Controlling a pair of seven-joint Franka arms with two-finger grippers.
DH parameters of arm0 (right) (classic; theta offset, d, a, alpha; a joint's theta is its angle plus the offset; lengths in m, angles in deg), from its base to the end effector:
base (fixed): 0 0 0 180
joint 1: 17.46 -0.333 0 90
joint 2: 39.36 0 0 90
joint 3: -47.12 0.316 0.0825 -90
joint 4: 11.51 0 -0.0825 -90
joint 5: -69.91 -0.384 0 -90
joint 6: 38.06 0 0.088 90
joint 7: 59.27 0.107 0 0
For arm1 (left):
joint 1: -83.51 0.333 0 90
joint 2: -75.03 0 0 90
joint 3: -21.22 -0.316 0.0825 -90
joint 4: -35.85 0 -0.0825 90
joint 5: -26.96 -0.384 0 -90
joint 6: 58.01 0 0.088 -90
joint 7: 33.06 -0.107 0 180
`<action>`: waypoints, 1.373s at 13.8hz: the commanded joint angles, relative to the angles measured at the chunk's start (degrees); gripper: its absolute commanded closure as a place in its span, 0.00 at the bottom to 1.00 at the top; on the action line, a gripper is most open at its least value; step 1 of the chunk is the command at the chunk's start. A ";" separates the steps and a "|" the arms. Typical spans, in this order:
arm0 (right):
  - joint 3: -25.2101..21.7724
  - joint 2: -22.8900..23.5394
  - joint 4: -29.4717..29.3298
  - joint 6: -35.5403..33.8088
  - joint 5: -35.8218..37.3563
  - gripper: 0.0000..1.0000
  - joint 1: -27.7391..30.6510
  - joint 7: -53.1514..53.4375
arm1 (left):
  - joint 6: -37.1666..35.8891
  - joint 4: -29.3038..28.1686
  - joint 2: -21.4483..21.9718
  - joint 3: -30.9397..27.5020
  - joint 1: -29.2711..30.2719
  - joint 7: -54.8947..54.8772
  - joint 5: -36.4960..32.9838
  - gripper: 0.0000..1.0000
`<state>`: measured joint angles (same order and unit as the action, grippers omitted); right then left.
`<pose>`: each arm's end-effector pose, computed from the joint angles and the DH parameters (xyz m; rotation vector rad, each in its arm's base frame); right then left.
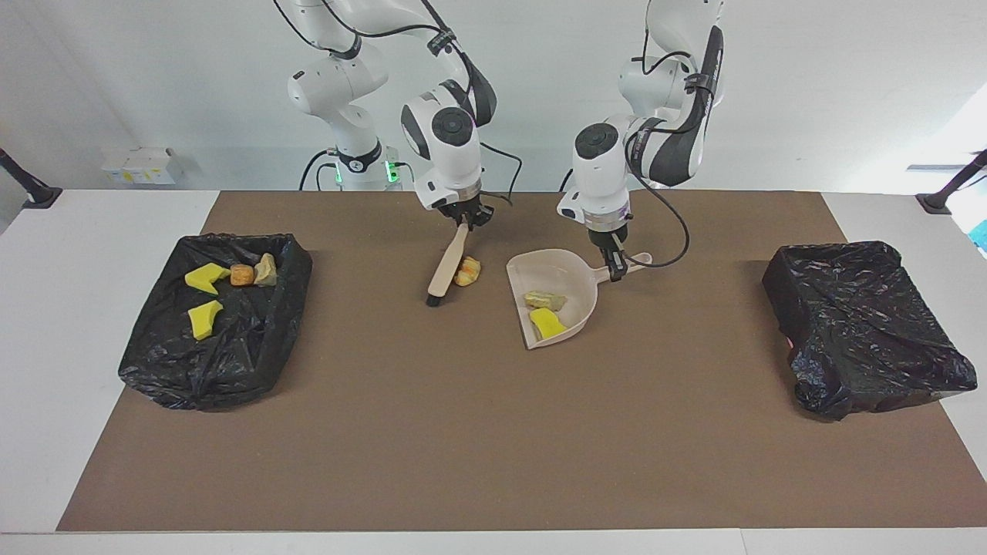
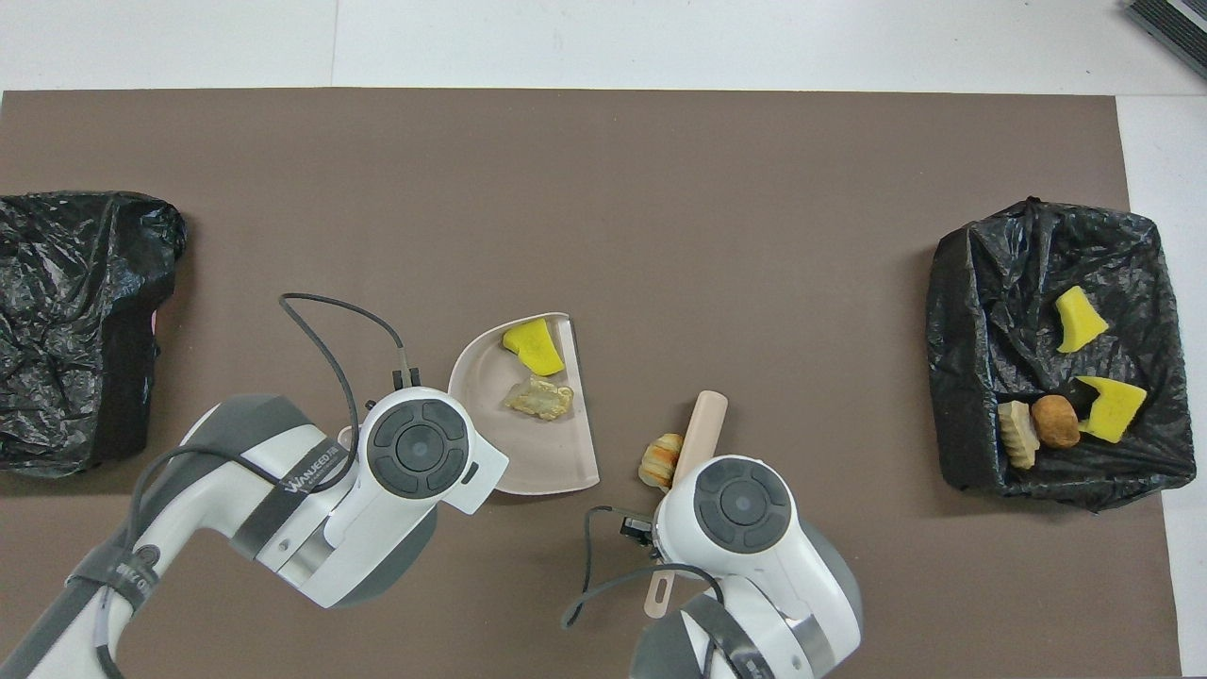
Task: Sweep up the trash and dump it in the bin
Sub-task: 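Sweep the bread crust into the dustpan with the brush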
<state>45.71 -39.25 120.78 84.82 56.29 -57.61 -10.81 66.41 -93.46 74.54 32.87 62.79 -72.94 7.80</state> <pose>0.3777 0.3157 0.3316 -3.0565 0.4866 0.3881 0.4392 -0.2634 0.3528 -2.1416 1.9247 0.1589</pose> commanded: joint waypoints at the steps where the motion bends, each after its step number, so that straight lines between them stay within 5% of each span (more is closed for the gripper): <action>1: 0.18 7.34 -7.29 1.22 -4.12 1.00 -2.12 -5.12 | 1.62 -1.56 1.28 -0.40 -0.02 1.20 -1.32 1.00; 10: 1.94 12.45 -17.42 4.22 -15.03 1.00 -4.58 -9.96 | 1.62 -1.56 1.19 -0.31 0.68 1.03 -1.32 1.00; 19: 1.32 0.16 -12.67 -14.32 -9.76 1.00 2.18 -21.47 | 1.71 -0.94 0.66 -0.49 1.91 -0.11 -1.32 1.00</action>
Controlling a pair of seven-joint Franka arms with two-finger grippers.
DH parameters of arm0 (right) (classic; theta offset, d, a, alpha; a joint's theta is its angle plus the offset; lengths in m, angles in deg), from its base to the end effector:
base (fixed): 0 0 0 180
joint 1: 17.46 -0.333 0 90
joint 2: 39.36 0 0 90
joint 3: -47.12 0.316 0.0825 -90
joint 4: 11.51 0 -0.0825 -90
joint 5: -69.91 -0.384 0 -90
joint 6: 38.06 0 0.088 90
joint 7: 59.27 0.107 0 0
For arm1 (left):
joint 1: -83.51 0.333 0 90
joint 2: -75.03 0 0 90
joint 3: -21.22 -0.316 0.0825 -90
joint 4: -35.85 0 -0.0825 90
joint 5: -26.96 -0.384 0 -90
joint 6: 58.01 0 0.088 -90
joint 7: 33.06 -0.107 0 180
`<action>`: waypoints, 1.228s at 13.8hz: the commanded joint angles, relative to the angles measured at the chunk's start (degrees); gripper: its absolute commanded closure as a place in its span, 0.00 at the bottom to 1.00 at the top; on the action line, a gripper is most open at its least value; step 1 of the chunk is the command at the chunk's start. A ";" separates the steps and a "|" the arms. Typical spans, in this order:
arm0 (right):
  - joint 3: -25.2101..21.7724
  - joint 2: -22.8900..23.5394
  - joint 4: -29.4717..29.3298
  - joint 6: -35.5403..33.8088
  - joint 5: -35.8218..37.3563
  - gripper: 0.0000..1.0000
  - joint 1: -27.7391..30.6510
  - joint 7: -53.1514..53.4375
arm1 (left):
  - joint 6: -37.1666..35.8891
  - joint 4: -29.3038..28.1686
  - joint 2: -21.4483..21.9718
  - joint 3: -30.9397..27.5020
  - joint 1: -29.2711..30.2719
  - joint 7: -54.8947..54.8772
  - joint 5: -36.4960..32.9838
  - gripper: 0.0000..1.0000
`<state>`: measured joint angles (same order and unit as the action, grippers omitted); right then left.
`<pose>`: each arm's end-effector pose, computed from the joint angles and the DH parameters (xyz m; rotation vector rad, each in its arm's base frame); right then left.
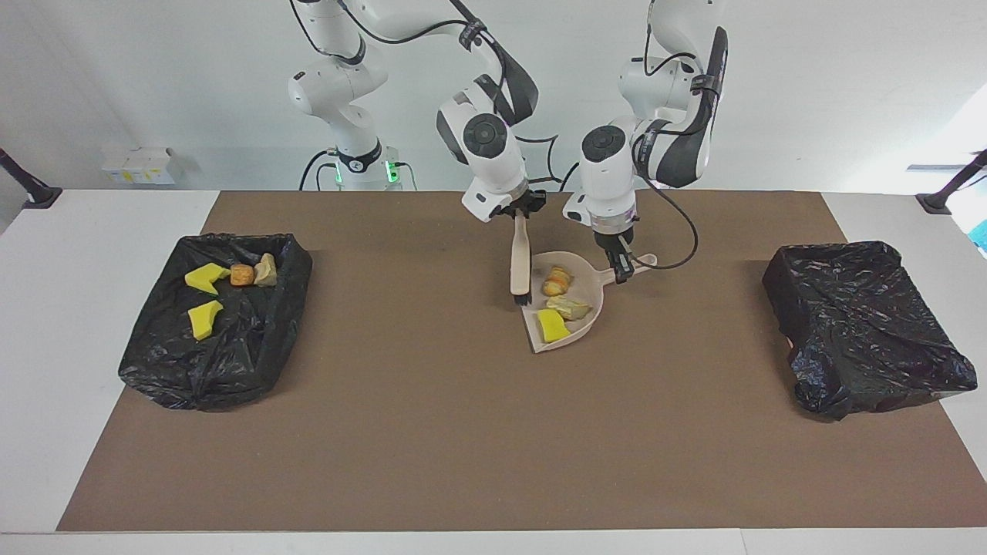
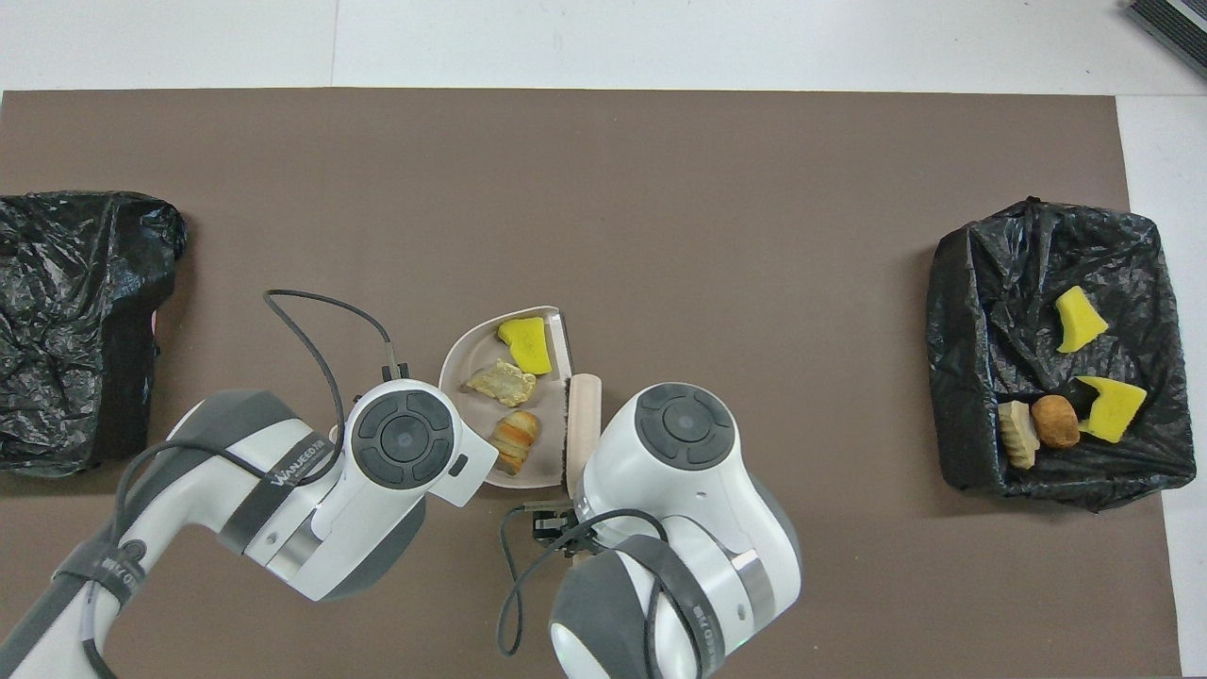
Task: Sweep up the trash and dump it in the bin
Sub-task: 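Sweep the bread crust into the dustpan with the brush, then lift the dustpan with the left gripper while the right gripper lowers the brush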
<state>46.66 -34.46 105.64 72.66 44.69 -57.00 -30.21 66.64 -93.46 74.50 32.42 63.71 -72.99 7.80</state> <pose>0.4062 0.3678 0.3903 -2.8720 0.0349 0.5566 0.4457 -0.2532 0.3527 -2.1643 1.9016 0.1588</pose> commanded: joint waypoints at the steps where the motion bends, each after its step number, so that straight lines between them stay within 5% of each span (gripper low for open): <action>1: 0.37 -5.86 2.47 -3.39 2.53 1.00 2.18 -2.78 | 1.74 -0.85 0.70 0.05 1.51 -0.06 -1.32 1.00; 9: 0.81 -8.86 4.67 -8.77 14.66 1.00 -1.14 -3.58 | 1.83 0.38 0.70 -0.82 1.69 -3.49 -1.32 1.00; 17: 0.90 -0.35 6.52 7.56 15.73 1.00 -13.45 16.44 | 0.95 4.77 3.94 -8.11 3.98 -11.92 -1.06 1.00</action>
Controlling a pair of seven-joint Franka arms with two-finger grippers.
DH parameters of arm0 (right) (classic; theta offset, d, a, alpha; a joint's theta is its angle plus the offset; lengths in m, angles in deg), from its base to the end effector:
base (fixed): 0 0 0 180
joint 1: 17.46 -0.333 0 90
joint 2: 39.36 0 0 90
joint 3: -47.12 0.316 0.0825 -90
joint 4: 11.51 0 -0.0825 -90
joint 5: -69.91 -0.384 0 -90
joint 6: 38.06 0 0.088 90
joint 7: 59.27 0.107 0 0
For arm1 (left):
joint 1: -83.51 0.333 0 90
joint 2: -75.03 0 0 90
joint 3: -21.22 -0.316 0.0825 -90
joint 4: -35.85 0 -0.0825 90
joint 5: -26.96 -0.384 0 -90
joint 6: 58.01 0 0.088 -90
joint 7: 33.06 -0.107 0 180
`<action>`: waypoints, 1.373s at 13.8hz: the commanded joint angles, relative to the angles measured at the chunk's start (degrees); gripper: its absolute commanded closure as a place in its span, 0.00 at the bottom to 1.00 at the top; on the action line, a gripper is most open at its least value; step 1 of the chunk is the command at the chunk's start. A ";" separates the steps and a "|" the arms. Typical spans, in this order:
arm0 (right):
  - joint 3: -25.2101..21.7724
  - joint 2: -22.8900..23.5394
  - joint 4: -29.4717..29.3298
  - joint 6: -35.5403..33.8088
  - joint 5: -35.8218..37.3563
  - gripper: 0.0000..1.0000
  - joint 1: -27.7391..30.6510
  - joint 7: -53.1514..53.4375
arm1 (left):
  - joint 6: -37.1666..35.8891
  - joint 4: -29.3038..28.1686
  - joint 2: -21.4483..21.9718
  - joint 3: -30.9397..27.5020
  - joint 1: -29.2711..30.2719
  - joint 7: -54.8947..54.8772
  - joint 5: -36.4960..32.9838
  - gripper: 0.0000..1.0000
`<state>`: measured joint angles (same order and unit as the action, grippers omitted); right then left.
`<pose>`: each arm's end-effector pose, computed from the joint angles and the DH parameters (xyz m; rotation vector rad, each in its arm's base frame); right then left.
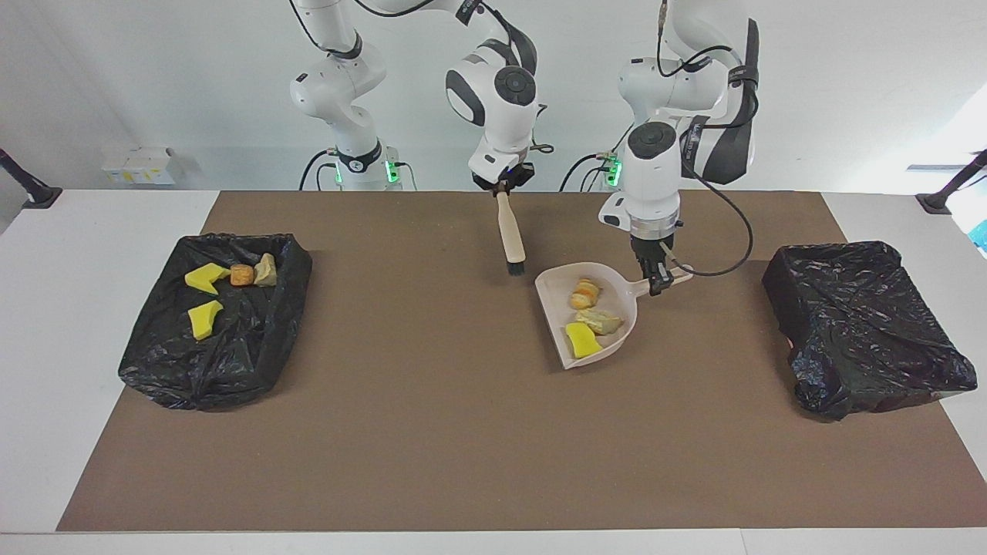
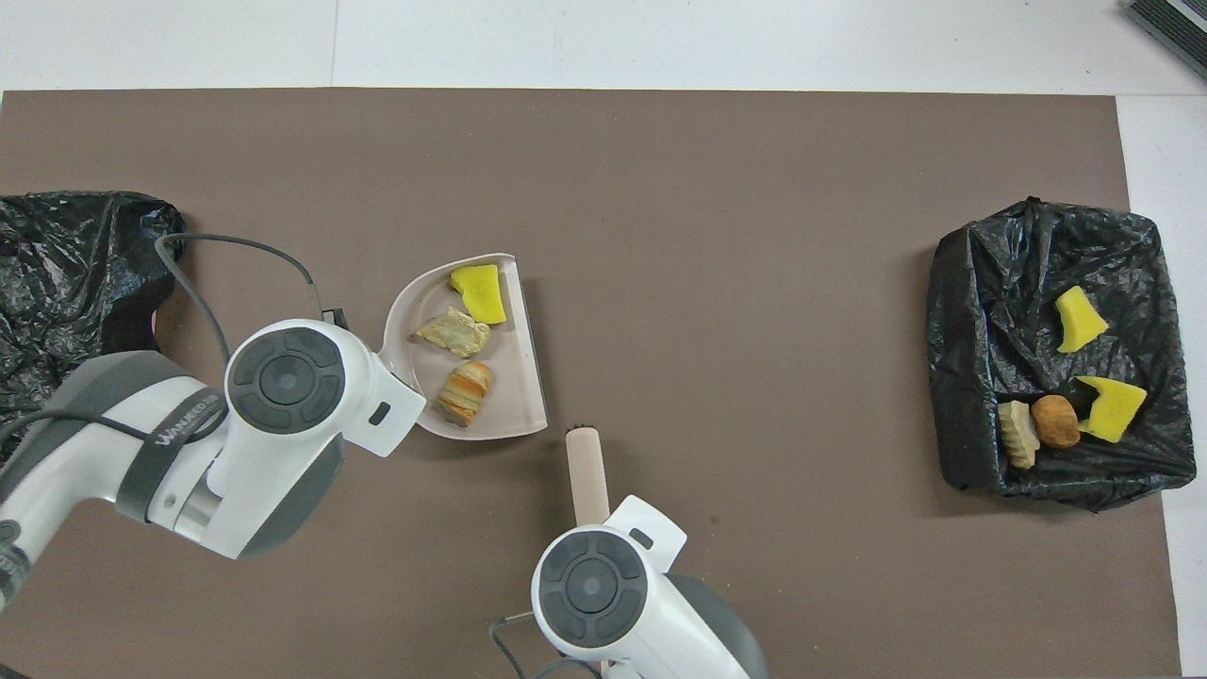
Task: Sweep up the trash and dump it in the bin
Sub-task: 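Lift the dustpan with the left gripper while the right gripper lowers the brush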
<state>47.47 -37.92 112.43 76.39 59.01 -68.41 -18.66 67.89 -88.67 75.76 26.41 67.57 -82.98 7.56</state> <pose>0.3149 0.4115 0.3709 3.0921 0.1409 -0.3905 0.5046 -0.1826 0.4030 -2.1568 1.8818 0.0492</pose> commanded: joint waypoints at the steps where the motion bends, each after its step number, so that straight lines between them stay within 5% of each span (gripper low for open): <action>1: 0.08 4.35 -0.44 5.07 1.31 1.00 -3.27 6.22 | -0.48 -0.02 3.57 -3.85 0.11 -3.85 -0.81 1.00; 5: 0.08 4.63 -0.18 5.26 1.23 1.00 -3.89 7.02 | -0.57 0.94 4.98 -11.05 0.20 -8.69 -0.64 1.00; 6: 0.08 4.72 -0.27 4.82 1.23 0.90 -3.89 7.02 | -0.66 2.16 4.99 -12.47 0.29 -11.40 -0.38 1.00; 7: 0.08 4.80 -0.62 4.21 1.23 0.23 -3.72 6.85 | -1.09 2.96 4.99 -14.31 0.64 -14.12 -0.20 1.00; 8: 0.08 4.89 -1.06 4.03 1.31 0.00 -3.72 6.85 | -2.05 3.66 4.99 -16.50 0.82 -16.50 0.50 1.00; 12: -0.35 5.24 -6.93 -3.60 2.71 0.00 -1.01 6.32 | -7.69 8.93 4.99 -25.56 0.99 -22.84 2.00 1.00; 19: -0.62 3.75 -20.82 -19.07 3.33 0.00 12.87 -8.86 | -12.08 17.45 3.32 -31.28 6.61 -34.96 4.99 1.00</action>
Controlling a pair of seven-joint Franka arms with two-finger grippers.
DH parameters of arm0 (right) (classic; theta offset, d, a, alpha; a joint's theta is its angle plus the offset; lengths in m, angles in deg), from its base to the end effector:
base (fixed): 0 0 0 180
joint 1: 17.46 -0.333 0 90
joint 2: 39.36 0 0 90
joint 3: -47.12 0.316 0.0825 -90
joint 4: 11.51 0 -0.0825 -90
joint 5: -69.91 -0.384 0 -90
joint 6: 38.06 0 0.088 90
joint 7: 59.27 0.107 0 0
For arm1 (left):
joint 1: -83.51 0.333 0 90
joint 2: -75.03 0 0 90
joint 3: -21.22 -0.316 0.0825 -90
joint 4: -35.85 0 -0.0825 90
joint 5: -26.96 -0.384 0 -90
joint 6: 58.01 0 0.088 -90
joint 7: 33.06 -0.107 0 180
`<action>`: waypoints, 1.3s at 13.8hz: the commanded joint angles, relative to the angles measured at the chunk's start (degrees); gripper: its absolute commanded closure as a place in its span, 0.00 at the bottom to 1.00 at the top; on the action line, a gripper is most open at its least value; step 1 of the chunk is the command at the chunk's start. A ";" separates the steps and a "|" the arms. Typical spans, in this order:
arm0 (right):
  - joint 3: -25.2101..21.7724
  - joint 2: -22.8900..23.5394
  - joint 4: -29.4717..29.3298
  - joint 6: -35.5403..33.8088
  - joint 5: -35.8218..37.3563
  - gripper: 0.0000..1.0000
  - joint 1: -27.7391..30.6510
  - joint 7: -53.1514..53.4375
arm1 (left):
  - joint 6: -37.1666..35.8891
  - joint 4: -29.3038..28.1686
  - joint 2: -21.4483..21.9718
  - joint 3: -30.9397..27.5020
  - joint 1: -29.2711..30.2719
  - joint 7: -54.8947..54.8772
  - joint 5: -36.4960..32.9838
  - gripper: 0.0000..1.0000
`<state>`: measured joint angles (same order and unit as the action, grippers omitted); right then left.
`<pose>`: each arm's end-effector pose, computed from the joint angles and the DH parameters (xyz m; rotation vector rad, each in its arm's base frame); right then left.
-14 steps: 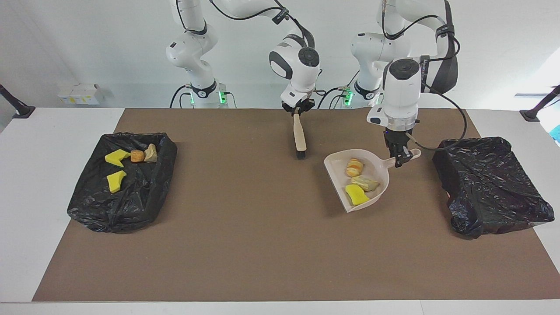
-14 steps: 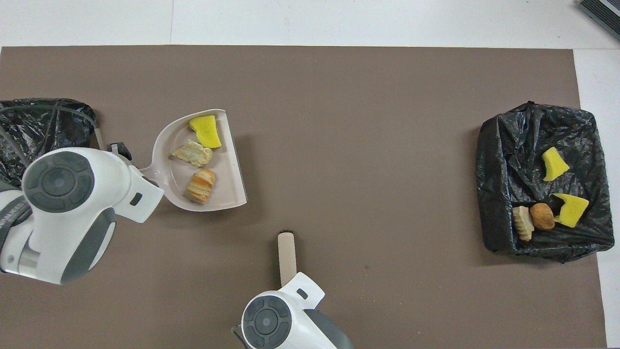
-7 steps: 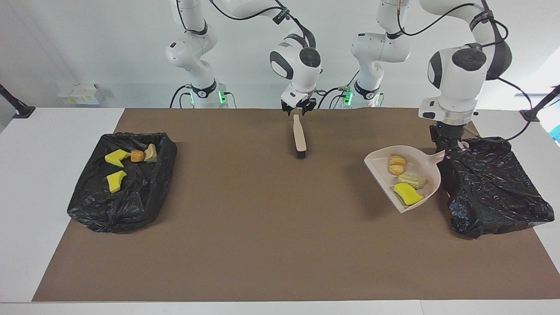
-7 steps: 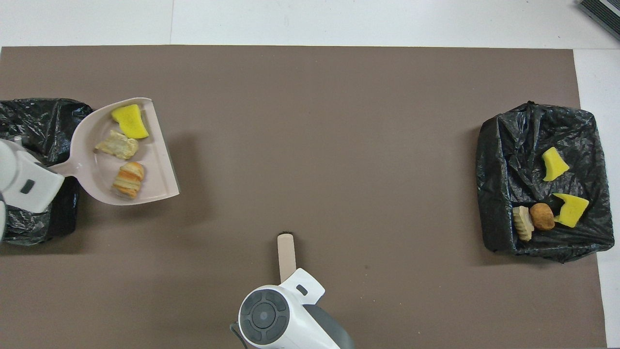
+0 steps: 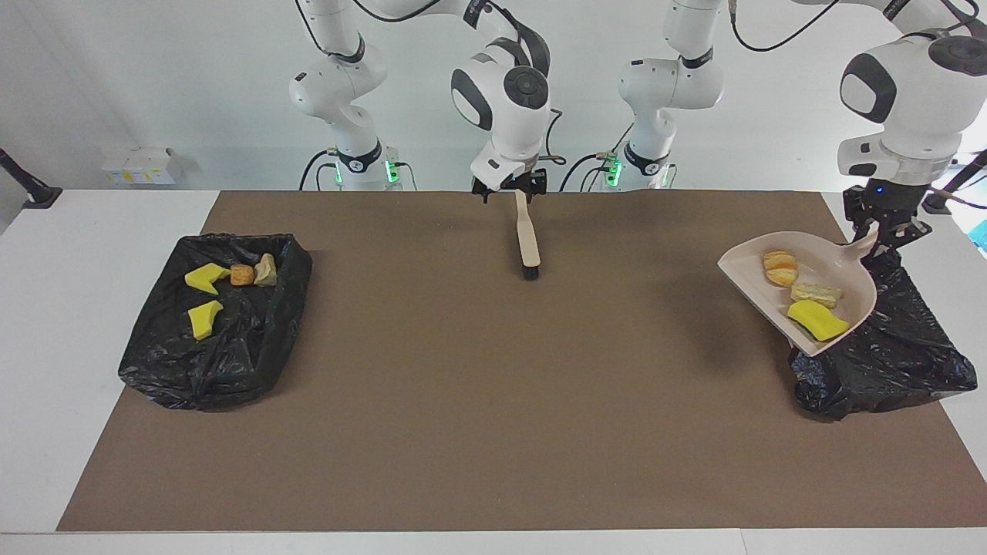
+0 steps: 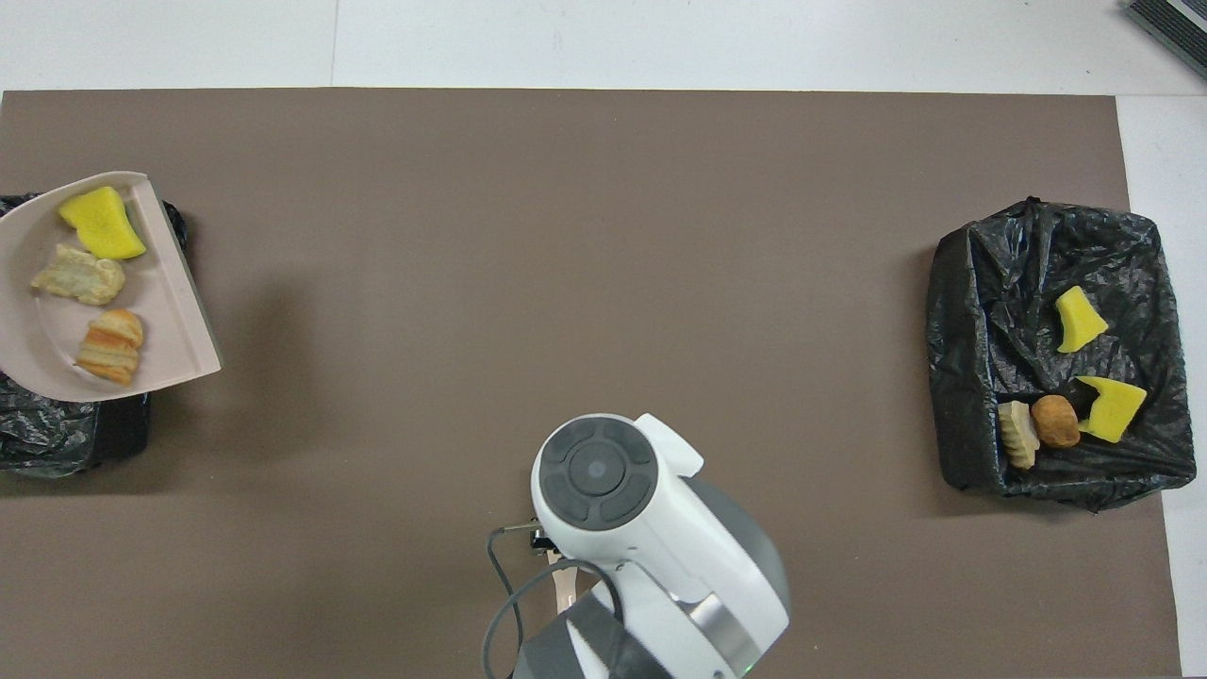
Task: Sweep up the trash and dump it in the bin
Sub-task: 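Tip the dustpan over the black bag nearest the left gripper to empty it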
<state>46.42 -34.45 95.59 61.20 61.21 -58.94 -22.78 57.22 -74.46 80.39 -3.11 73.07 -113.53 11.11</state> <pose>0.4140 0.3756 0.4505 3.0890 0.0518 -0.4107 0.5312 0.1555 0.5432 -2.3170 1.6843 0.0654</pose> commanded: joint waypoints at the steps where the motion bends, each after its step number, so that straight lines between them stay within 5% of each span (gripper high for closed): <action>1: 0.26 0.19 -5.30 -5.29 2.18 0.00 4.82 -7.64 | -1.41 4.65 -2.02 -2.99 1.38 -7.22 1.44 1.00; 8: 0.00 -2.27 -13.84 -13.73 4.48 0.00 19.66 -29.34 | -1.23 16.77 -10.01 -5.73 7.36 -19.37 2.05 1.00; 15: -0.09 -4.65 -14.02 -13.65 6.94 0.00 33.38 -43.52 | -0.45 19.51 -12.57 -6.43 8.68 -25.43 0.04 1.00; 18: -0.09 -4.65 -15.43 -12.60 11.66 0.00 36.03 -43.61 | -0.18 19.69 -13.71 -6.87 7.80 -25.97 -6.54 1.00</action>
<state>45.51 -38.80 80.98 48.45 69.33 -24.49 -65.13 57.16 -56.75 68.37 -9.34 81.41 -138.37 8.00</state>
